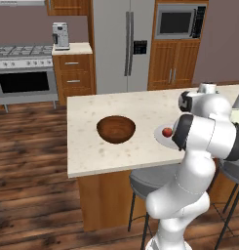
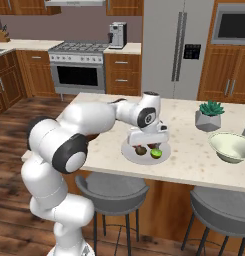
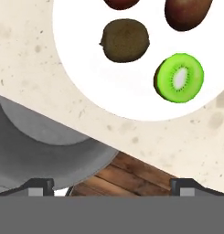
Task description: Take the fruits from the plate on the dining counter and place two fruits in each bowl.
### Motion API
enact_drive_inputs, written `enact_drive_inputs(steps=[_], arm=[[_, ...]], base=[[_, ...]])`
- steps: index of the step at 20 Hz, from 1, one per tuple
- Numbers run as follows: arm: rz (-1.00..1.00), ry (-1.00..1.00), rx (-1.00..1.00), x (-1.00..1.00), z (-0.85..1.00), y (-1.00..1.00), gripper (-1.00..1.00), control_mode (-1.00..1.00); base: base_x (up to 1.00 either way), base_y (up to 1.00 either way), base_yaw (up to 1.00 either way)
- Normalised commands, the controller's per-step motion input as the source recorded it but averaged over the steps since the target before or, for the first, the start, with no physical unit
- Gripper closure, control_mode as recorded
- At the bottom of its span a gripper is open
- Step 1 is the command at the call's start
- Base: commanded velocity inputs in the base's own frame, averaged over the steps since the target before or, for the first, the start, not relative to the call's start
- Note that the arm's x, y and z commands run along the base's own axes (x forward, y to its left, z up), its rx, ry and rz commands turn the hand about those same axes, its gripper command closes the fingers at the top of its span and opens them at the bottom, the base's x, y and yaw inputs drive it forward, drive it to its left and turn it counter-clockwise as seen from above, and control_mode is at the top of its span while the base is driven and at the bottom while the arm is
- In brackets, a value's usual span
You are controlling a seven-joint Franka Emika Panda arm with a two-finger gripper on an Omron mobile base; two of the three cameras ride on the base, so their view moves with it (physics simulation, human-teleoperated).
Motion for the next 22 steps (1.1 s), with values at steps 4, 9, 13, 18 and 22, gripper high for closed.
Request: enact_drive_inputs(steps=[4, 9, 13, 18, 22], arm=[[0.0, -0.12, -0.03, 0.24, -0.2, -0.01, -1.0, -1.0], [0.0, -0.14, -0.03, 0.19, -0.21, -0.15, -1.0, -1.0], [0.0, -0.11, -0.03, 0.2, -0.2, -0.14, -1.0, -1.0], [0.0, -0.04, -0.01, 0.17, -0.14, -0.04, -1.0, -1.0], [0.0, -0.01, 0.0, 0.16, -0.11, -0.02, -1.0, -1.0]], base=[[0.0, 0.0, 0.0], [0.0, 0.0, 0.0], [0.0, 0.0, 0.0], [0.0, 0.0, 0.0], [0.0, 0.0, 0.0]])
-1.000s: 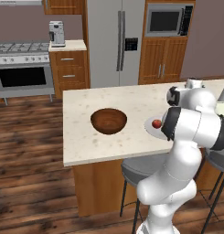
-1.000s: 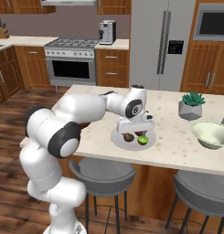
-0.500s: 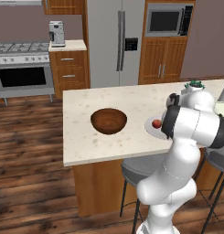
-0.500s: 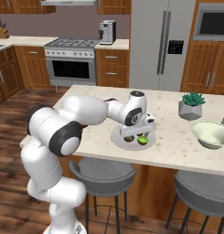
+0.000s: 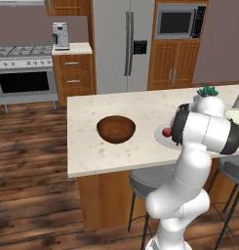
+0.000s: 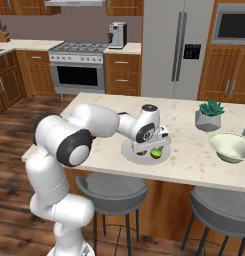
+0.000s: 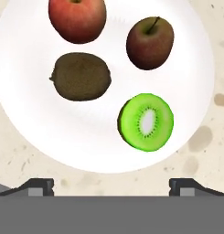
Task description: Take the fruits from the plate on the dining counter and place two fruits in each bowl.
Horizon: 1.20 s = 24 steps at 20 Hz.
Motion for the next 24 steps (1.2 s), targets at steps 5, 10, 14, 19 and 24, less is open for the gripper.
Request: enact_drive_inputs(steps=[5, 10, 14, 19, 24], arm=[[0.0, 0.0, 0.0, 0.17, -0.13, -0.05, -1.0, -1.0], [0.0, 0.0, 0.0, 0.1, -0.09, -0.04, -1.0, -1.0], [0.0, 0.0, 0.0, 0.14, -0.05, -0.05, -1.0, -1.0], [0.0, 0.0, 0.0, 0.14, -0.09, -0.04, -1.0, -1.0], [0.0, 0.0, 0.0, 0.11, -0.15, -0.02, -1.0, -1.0]], base=[[0.0, 0.0, 0.0], [0.0, 0.0, 0.0], [0.0, 0.0, 0.0], [0.0, 0.0, 0.0], [0.0, 0.0, 0.0]])
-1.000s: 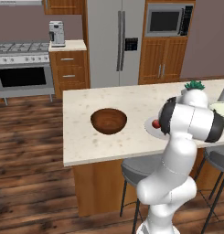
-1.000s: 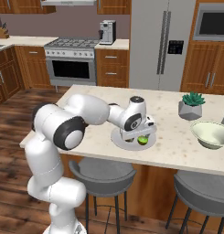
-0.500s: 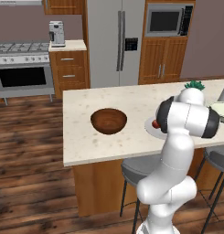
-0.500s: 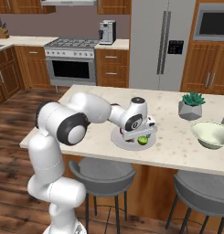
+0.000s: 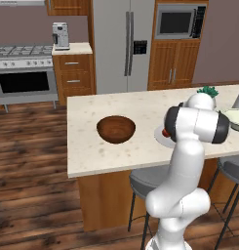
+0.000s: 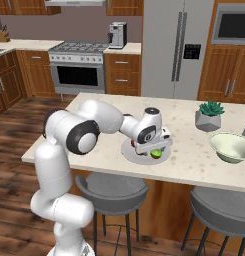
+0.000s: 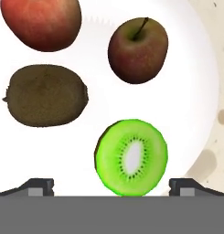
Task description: Take the fruits from the plate on the dining counter and place two fruits in each bowl.
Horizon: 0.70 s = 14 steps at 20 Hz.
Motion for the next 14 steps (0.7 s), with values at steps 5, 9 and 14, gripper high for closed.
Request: enact_drive_inputs(steps=[5, 9, 14], arm=[[0.0, 0.0, 0.0, 0.11, -0.18, -0.02, -1.0, -1.0], [0.0, 0.0, 0.0, 0.09, -0.11, -0.1, -1.0, -1.0], [0.0, 0.0, 0.0, 0.02, -0.14, -0.12, -1.0, -1.0]], base=[[0.0, 0.0, 0.0], [0.0, 0.0, 0.0], [0.0, 0.0, 0.0]])
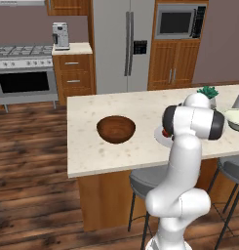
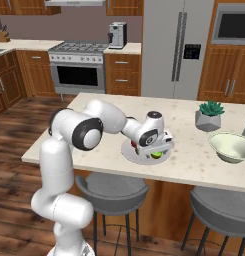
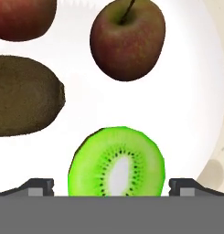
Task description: Take the fruits from the plate on the dining counter and place two fruits in each bowl.
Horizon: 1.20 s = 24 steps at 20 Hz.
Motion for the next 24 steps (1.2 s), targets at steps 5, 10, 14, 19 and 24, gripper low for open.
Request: enact_drive_inputs(steps=[5, 10, 14, 19, 24], arm=[[0.0, 0.0, 0.0, 0.03, -0.11, -0.08, -1.0, -1.0], [0.01, 0.0, 0.0, 0.01, -0.08, 0.0, -1.0, -1.0], [0.03, 0.0, 0.0, 0.0, -0.03, 0.08, -1.0, -1.0], [0.04, -0.01, 0.0, 0.08, -0.02, 0.15, -1.0, -1.0], [0.04, -0.01, 0.0, 0.1, -0.05, 0.1, -1.0, -1.0]], base=[[0.0, 0.0, 0.0], [0.0, 0.0, 0.0], [0.0, 0.0, 0.0], [0.0, 0.0, 0.0], [0.0, 0.0, 0.0]])
